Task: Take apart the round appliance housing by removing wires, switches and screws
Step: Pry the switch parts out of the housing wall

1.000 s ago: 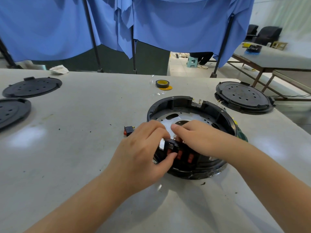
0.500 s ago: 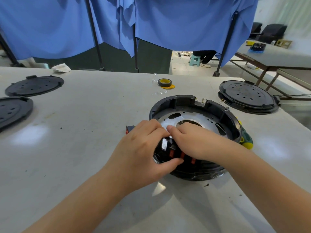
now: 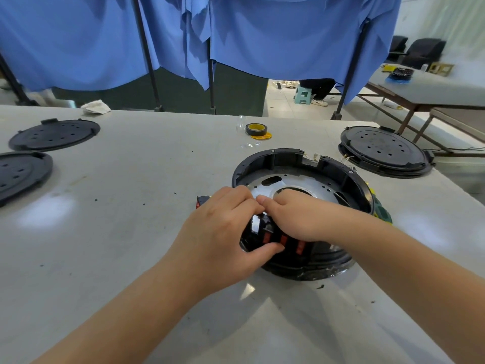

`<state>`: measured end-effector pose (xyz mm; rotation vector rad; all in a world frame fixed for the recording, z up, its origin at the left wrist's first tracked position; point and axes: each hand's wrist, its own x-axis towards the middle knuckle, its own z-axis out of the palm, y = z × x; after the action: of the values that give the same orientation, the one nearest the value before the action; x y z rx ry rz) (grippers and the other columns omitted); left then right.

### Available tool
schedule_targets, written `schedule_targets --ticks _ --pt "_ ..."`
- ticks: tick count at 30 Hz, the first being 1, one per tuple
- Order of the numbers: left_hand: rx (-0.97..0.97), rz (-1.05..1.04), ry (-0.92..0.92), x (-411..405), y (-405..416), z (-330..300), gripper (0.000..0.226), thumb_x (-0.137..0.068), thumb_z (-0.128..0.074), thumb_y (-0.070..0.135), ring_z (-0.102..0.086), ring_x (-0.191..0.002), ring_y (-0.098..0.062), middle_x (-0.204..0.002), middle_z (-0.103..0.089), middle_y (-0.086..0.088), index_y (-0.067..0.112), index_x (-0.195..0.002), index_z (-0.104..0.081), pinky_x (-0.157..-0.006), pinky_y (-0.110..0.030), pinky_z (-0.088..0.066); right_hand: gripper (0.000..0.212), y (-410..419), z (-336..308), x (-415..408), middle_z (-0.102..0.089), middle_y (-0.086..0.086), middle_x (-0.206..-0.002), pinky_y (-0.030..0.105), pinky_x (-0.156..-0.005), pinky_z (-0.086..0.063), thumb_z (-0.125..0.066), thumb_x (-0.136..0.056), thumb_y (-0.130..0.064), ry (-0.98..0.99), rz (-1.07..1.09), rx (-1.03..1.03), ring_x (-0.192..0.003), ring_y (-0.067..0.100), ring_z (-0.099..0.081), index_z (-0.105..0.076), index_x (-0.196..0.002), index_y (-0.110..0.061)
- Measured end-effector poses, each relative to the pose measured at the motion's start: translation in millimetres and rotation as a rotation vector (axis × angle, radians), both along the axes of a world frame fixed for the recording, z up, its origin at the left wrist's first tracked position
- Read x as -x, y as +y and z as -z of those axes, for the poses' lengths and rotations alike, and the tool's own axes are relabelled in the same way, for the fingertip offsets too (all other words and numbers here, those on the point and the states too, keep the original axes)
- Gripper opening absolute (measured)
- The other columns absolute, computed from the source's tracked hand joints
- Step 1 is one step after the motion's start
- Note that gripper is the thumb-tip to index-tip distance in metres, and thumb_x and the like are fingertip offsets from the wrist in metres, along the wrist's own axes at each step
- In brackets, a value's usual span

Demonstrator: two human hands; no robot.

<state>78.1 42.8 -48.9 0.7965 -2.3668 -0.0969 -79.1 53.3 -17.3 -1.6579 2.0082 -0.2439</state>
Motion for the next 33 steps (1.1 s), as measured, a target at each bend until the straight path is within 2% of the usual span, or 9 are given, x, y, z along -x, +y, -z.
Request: schedule_targets --ticks 5,9,15,20,26,29,33 --pt "0.011 -0.006 -0.006 1.2 0.1 0.4 0.049 -0.072 -0.064 0.055 -0.058 -0.081 -0.019 -0.089 -0.063 0.001 0.01 -0.094 -0.068 -0.069 -0.029 -0.046 0.053 -0.5 -1.4 -1.4 -0.039 0.002 -0.053 0.027 -0.052 -0.033 -0.025 -0.101 -0.047 -0.007 0.011 -0.013 -0.048 0.016 -0.038 -0.039 -0.061 -0.014" --pt "0.011 -0.004 -0.001 1.6 -0.2 0.8 0.049 -0.072 -0.064 0.054 -0.059 -0.081 -0.02 -0.088 -0.063 0.0 0.009 -0.093 -0.068 -0.07 -0.027 -0.044 0.042 -1.4 -2.4 -3.7 -0.036 0.003 -0.062 0.032 -0.059 -0.036 -0.025 -0.105 -0.026 -0.088 0.084 0.004 -0.055 0.017 -0.037 -0.024 -0.064 -0.03" --pt "-0.004 -0.005 0.002 1.6 1.4 0.0 0.048 -0.071 -0.067 0.052 -0.059 -0.082 -0.02 -0.088 -0.063 0.001 0.01 -0.093 -0.068 -0.072 -0.026 -0.043 0.043 -2.3 -2.4 -4.5 -0.034 0.0 -0.065 0.027 -0.057 -0.035 -0.026 -0.105 -0.019 -0.059 0.076 -0.007 -0.055 0.014 -0.035 -0.018 -0.064 -0.031" --pt "-0.015 0.008 0.003 -0.4 0.1 -1.8 0.051 -0.071 -0.061 0.056 -0.059 -0.082 -0.019 -0.089 -0.063 0.001 0.011 -0.094 -0.069 -0.07 -0.03 -0.046 0.04 -0.1 -3.4 -3.5 -0.046 0.001 -0.064 0.03 -0.061 -0.039 -0.021 -0.105 -0.028 -0.052 0.049 -0.03 -0.058 0.017 -0.045 -0.034 -0.067 -0.026" --pt "-0.026 0.06 -0.063 -5.7 -3.9 -3.7 0.05 -0.068 -0.079 0.047 -0.058 -0.083 -0.018 -0.094 -0.063 0.001 0.012 -0.102 -0.069 -0.073 -0.024 -0.043 0.04 0.0 -3.3 -5.3 -0.042 0.0 -0.064 0.027 -0.058 -0.037 -0.022 -0.105 -0.031 -0.061 0.077 -0.039 -0.057 0.015 -0.042 -0.027 -0.065 -0.03" --pt "-0.021 0.076 -0.069 -7.2 -5.2 -3.7 0.049 -0.068 -0.08 0.045 -0.058 -0.085 -0.017 -0.096 -0.063 0.002 0.013 -0.104 -0.069 -0.073 -0.023 -0.044 0.041 1.0 -3.9 -5.1 -0.045 0.0 -0.061 0.026 -0.056 -0.037 -0.021 -0.104 -0.037 -0.075 0.057 -0.05 -0.055 0.015 -0.044 -0.031 -0.066 -0.03" --pt "-0.004 0.082 -0.057 -6.4 -5.4 -2.3 0.049 -0.069 -0.078 0.046 -0.058 -0.084 -0.017 -0.095 -0.063 0.002 0.012 -0.104 -0.069 -0.072 -0.025 -0.047 0.04 -0.1 -2.7 -4.2 -0.041 0.001 -0.067 0.028 -0.061 -0.038 -0.022 -0.105 -0.032 -0.096 0.087 -0.044 -0.059 0.015 -0.042 -0.026 -0.065 -0.034"
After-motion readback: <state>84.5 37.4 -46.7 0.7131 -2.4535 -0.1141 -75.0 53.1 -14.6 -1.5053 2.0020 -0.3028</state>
